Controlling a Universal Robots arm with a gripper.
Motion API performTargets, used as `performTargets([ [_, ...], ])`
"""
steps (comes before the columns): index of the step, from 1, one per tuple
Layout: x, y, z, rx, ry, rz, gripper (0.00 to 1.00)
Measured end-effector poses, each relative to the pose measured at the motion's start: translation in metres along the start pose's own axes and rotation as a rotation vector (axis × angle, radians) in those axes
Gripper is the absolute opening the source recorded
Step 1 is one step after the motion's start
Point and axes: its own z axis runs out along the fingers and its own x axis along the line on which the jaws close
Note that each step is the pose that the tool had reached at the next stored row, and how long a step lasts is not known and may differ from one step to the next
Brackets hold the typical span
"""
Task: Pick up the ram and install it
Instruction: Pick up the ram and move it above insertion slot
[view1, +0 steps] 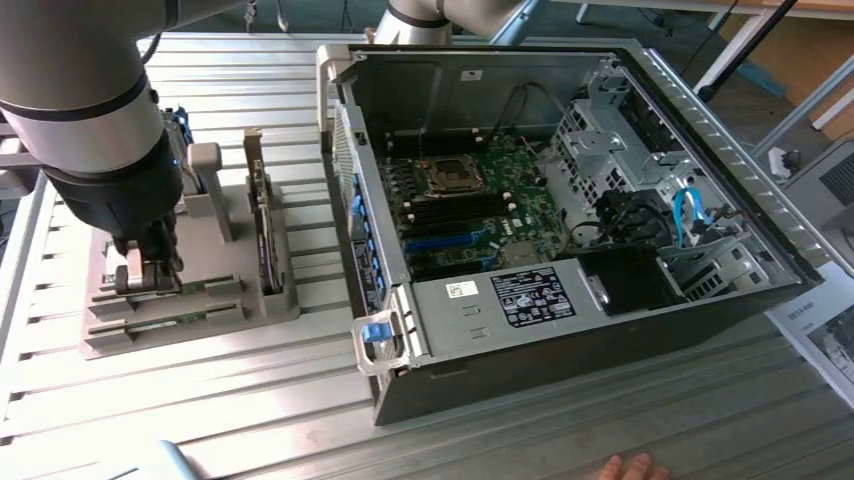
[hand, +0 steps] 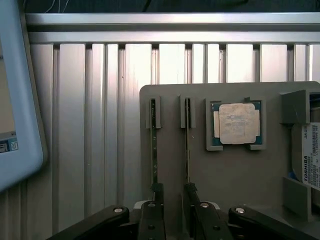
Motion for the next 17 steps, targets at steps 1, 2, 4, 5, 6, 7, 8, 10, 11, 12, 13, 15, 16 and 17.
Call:
performTargets([
  [1, 0.001, 0.0000, 0.0015, 0.0000, 0.0000, 0.000, 0.30],
  [2, 0.001, -0.0001, 0.0034, 0.0001, -0.0001, 0.000, 0.30],
  [4, 0.003, -0.0001, 0.0071, -0.0001, 0.0000, 0.000, 0.30],
  [5, 0.003, -0.0002, 0.0084, -0.0001, 0.0000, 0.000, 0.30],
  [6, 0.004, -0.0002, 0.0109, 0.0001, -0.0001, 0.001, 0.30],
  [7, 0.006, -0.0003, 0.0141, 0.0001, -0.0001, 0.001, 0.30],
  [8, 0.007, -0.0004, 0.0166, 0.0000, -0.0001, 0.001, 0.30],
  [10, 0.009, -0.0003, 0.0198, -0.0001, 0.0000, 0.001, 0.30],
  [11, 0.009, -0.0004, 0.0198, -0.0002, 0.0001, 0.001, 0.30],
  [12, 0.009, -0.0004, 0.0200, -0.0001, 0.0000, 0.001, 0.30],
  [13, 0.009, -0.0003, 0.0205, 0.0002, -0.0003, 0.001, 0.30],
  [15, 0.012, 0.0005, 0.0211, -0.0001, 0.0000, 0.001, 0.30],
  [16, 0.012, 0.0006, 0.0211, -0.0001, -0.0001, 0.001, 0.30],
  [17, 0.012, 0.0006, 0.0211, 0.0000, -0.0001, 0.001, 0.30],
])
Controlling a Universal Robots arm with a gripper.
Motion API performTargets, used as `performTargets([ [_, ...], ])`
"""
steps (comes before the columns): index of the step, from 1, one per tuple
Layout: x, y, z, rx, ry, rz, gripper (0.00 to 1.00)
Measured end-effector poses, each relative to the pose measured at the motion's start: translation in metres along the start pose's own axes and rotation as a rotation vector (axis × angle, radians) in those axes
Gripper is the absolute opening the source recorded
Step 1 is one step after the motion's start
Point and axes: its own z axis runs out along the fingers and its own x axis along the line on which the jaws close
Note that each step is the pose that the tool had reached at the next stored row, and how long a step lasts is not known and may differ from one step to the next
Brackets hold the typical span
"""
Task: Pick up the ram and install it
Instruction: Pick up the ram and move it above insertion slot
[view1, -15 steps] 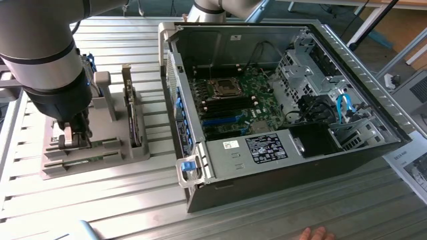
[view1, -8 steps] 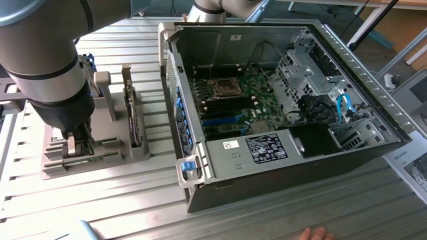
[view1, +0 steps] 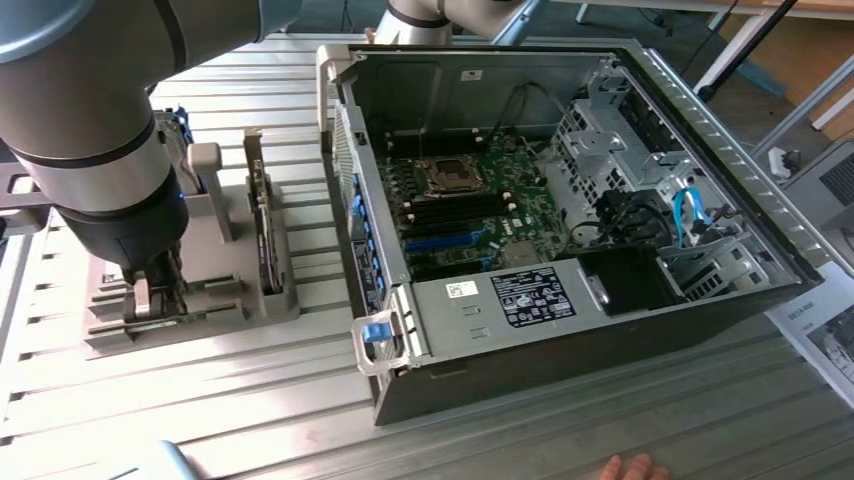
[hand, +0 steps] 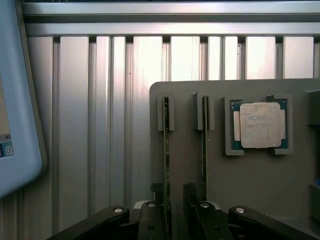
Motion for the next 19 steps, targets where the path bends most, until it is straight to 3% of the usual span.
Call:
performTargets([
  [3, 0.0001, 0.0000, 0.0000, 0.0003, -0.0001, 0.000, 0.30],
  [9, 0.0001, 0.0002, 0.0001, 0.0156, -0.0057, 0.000, 0.30],
  [12, 0.0001, 0.0003, 0.0000, 0.0159, -0.0057, 0.000, 0.30],
  [16, 0.0001, 0.0003, 0.0000, 0.0244, -0.0115, 0.000, 0.30],
  [19, 0.0001, 0.0003, 0.0000, 0.0257, -0.0121, 0.000, 0.30],
])
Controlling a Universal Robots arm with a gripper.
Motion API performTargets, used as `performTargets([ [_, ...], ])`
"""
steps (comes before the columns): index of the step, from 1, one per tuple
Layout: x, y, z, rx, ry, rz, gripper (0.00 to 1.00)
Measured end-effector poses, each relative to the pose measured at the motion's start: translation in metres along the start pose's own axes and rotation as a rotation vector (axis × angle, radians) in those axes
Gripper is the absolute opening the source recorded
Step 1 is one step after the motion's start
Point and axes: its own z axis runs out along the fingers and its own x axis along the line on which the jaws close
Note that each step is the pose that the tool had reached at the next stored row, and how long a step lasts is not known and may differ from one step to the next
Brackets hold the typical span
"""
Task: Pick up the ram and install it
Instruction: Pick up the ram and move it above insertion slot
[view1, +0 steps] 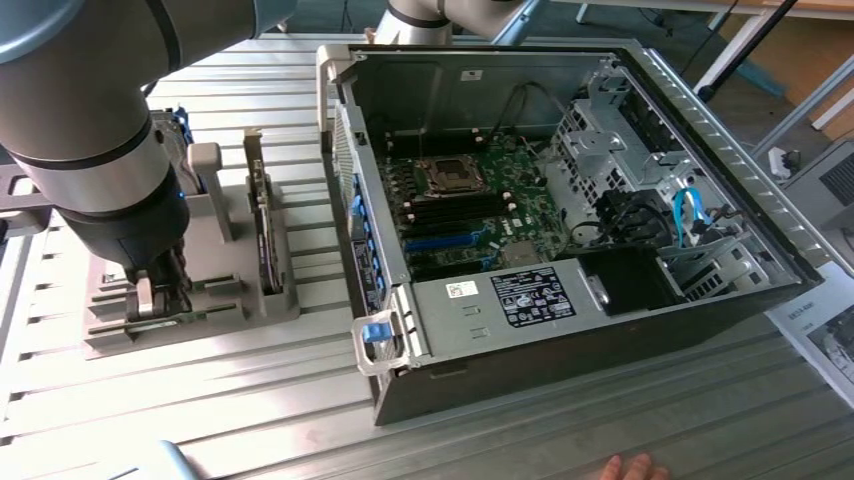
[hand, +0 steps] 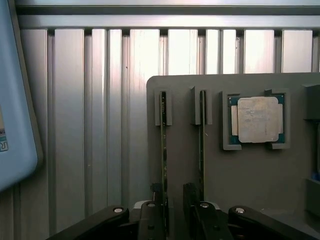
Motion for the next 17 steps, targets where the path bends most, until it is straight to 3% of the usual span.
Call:
performTargets([
  [17, 0.0070, 0.0008, 0.0082, 0.0006, -0.0019, 0.000, 0.30],
])
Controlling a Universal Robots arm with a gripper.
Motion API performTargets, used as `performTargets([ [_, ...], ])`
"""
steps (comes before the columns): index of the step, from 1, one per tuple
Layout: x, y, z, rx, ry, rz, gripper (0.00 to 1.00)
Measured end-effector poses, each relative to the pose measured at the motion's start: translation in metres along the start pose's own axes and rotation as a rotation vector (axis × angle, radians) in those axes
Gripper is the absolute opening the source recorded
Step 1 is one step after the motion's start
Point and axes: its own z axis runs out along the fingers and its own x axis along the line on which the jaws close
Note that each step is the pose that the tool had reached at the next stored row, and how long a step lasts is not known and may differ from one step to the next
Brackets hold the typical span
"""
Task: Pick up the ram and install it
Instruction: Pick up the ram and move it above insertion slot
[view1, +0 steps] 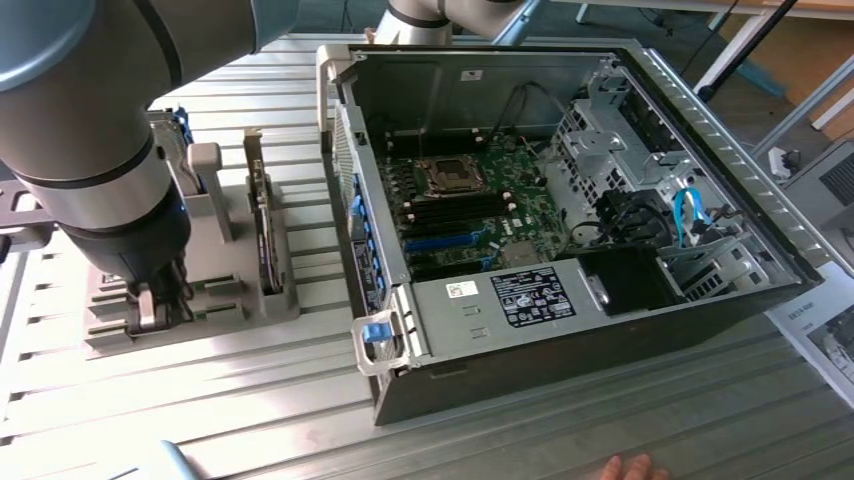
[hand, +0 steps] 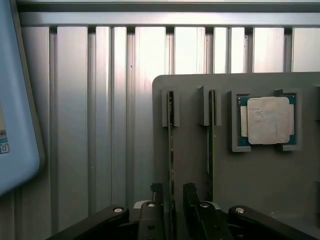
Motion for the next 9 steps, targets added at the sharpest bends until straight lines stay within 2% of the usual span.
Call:
performTargets([
  [9, 0.0008, 0.0000, 0.0042, 0.0000, -0.0002, 0.000, 0.30],
])
